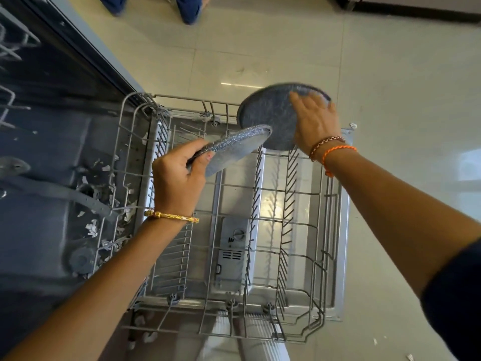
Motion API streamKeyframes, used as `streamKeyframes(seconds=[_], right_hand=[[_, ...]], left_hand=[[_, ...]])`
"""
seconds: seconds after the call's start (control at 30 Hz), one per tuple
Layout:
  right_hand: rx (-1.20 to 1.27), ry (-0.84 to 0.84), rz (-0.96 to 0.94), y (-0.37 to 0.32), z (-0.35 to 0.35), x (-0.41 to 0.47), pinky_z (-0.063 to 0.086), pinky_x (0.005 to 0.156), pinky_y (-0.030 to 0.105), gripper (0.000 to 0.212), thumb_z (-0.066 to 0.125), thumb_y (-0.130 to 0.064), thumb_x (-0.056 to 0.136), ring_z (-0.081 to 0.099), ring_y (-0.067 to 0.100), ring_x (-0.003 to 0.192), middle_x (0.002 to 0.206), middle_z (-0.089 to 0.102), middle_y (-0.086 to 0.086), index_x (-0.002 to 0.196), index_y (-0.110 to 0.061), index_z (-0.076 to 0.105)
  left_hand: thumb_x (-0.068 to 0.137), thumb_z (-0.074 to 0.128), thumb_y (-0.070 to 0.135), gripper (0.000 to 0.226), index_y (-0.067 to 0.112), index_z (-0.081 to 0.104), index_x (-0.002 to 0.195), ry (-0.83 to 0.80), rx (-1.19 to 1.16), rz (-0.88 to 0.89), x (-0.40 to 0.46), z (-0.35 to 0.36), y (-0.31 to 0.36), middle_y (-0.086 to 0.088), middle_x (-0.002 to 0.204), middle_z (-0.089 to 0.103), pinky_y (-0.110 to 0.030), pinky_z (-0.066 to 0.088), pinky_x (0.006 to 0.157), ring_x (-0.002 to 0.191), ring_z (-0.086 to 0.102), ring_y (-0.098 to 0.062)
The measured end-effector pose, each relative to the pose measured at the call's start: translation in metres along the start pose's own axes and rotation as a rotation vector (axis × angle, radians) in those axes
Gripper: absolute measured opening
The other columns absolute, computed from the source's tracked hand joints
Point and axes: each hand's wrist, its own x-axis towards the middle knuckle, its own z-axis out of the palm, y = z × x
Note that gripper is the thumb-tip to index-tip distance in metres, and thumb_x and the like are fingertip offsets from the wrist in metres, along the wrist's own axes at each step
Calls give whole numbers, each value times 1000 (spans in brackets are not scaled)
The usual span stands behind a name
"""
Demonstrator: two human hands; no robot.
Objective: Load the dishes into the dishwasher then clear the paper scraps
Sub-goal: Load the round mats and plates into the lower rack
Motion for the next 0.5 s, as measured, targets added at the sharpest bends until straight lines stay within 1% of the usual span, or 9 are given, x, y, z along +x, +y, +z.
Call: streamKeyframes(seconds=[0.07,0.1,0.2,0.27,0.33,0.37,0.4,0.47,0.5], right_hand=[[133,-116,33,7,14,-11,24,112,49,70,50,1,84,26,30,137,148,30,13,146,-9,18],[200,-107,65,10,20,-18,24,113,45,69,50,2,84,27,30,137,149,29,13,146,-9,20],[339,19,147,19,31,-41,26,111,34,64,50,1,87,32,29,134,147,33,12,144,-10,25],[392,56,116,23,31,-50,28,108,33,64,52,0,87,35,28,132,144,36,12,144,-11,26],[478,75,58,25,26,-53,30,108,34,68,59,-5,86,37,27,132,144,37,13,145,-12,24],[540,88,32,26,21,-52,31,107,35,71,62,-8,85,38,27,131,144,37,13,144,-11,24],[615,106,20,25,16,-50,33,106,35,72,65,-11,83,39,26,130,144,38,12,144,-10,25],[782,176,65,27,1,-45,40,101,33,65,68,-12,81,46,22,122,135,48,10,137,-8,36],[830,229,100,30,-5,-43,44,97,33,56,69,-11,80,50,21,113,126,54,8,131,-6,44]], left_hand=[[80,59,8,30,-9,65,104,5,5,16,1,2,1,-19,94,69,-1,44,70,83,59,-15],[80,59,7,30,-9,65,103,5,8,25,2,3,1,-19,94,69,1,42,71,83,59,-15],[81,59,7,29,-10,65,103,-9,-3,54,4,7,1,-5,92,64,2,41,70,80,58,-8],[82,57,9,30,-8,65,106,-29,-31,51,7,11,3,1,93,59,-1,42,69,81,57,-3],[83,57,14,33,-5,64,109,-35,-81,31,13,17,7,2,96,60,0,43,73,85,59,-7],[83,57,16,34,-2,63,111,-42,-121,30,17,20,11,2,97,60,-2,44,74,86,60,-4],[84,57,19,32,3,62,112,-52,-166,38,21,25,15,4,95,61,-3,45,74,84,59,4],[84,56,19,29,10,58,111,-67,-238,54,31,36,25,10,87,60,-2,43,70,76,56,15],[84,55,20,29,9,59,110,-58,-253,56,37,42,30,10,83,59,-2,41,68,72,56,13]])
